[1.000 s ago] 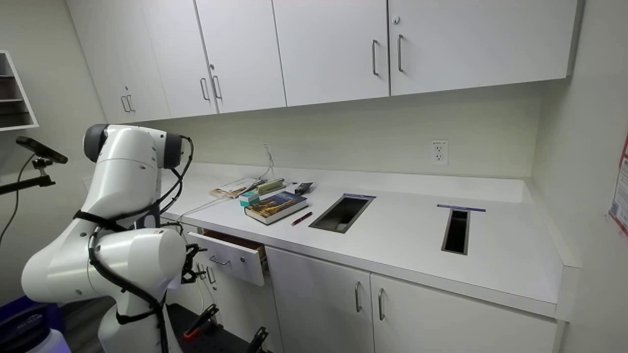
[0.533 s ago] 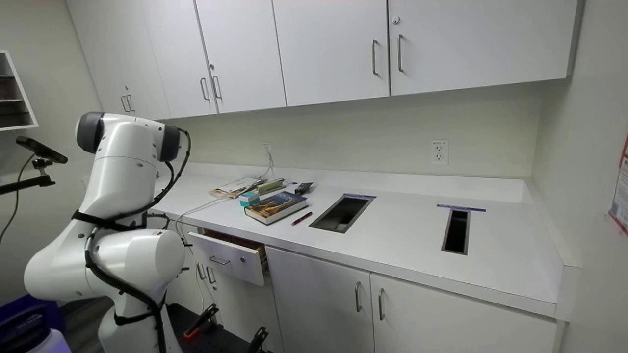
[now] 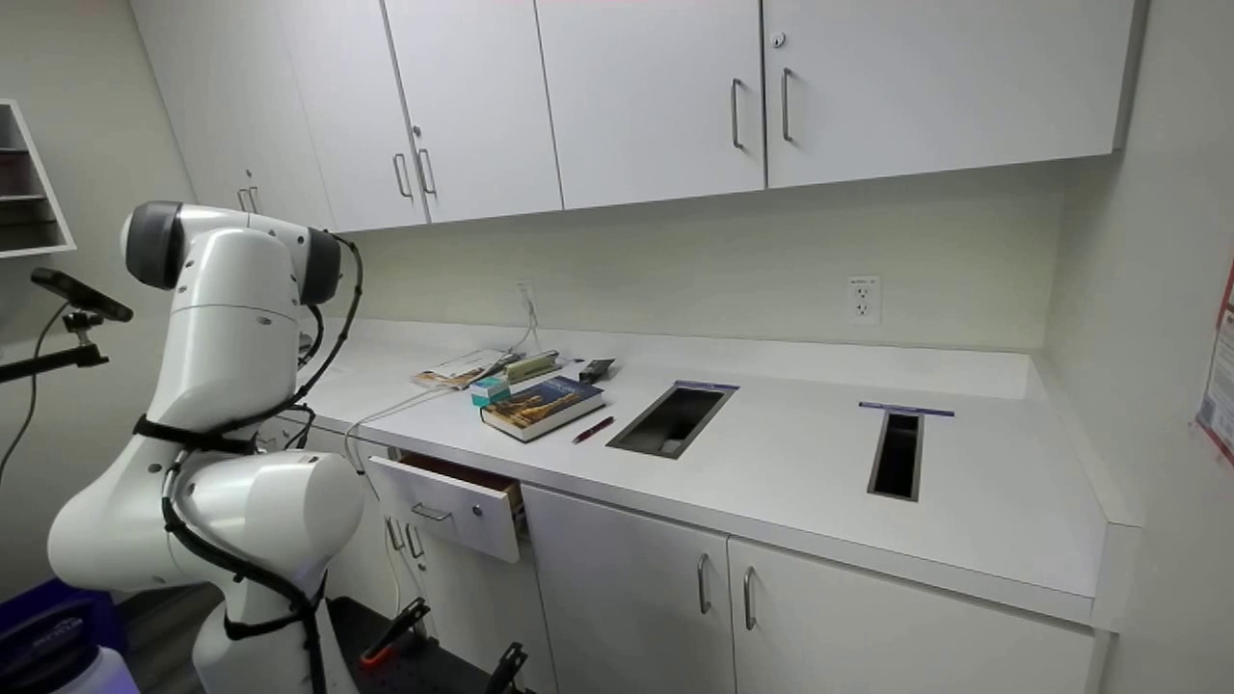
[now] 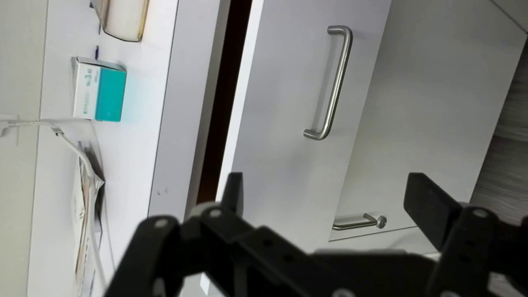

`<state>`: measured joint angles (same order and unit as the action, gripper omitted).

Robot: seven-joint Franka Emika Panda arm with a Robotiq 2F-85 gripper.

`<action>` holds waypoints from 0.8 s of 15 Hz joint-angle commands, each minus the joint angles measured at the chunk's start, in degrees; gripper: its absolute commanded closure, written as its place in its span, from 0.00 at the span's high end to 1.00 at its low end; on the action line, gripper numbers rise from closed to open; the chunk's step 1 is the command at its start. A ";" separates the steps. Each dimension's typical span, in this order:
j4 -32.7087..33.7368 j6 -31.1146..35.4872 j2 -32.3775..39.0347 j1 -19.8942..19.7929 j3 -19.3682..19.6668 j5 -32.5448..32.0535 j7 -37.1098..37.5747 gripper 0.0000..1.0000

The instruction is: Open the drawer

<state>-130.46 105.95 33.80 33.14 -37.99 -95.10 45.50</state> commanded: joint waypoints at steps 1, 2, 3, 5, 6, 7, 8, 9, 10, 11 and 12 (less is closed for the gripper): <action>0.10 1.85 -2.42 -0.37 0.41 0.65 -0.80 1.00; 0.35 1.65 -3.65 -0.73 -0.01 1.87 -2.42 1.00; 0.29 2.23 -5.05 -1.27 -0.53 2.74 -3.54 1.00; 0.25 3.54 -7.80 -2.38 -1.34 5.26 -6.42 1.00; -0.13 5.74 -9.58 -3.49 -1.70 6.41 -8.29 1.00; -0.48 9.75 -11.01 -4.99 -1.95 6.60 -9.43 1.00; -1.36 16.11 -12.16 -8.82 -3.65 4.51 -9.39 1.00; -1.79 20.37 -13.08 -10.52 -4.17 3.65 -8.76 1.00; 0.79 14.50 -9.88 -4.70 -0.89 5.14 -7.98 1.00; 0.48 17.94 -10.93 -6.41 -1.21 4.81 -8.25 1.00; 0.10 19.58 -11.66 -7.56 -1.37 4.73 -8.35 1.00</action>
<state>-130.37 124.78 22.77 23.89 -41.14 -91.00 37.26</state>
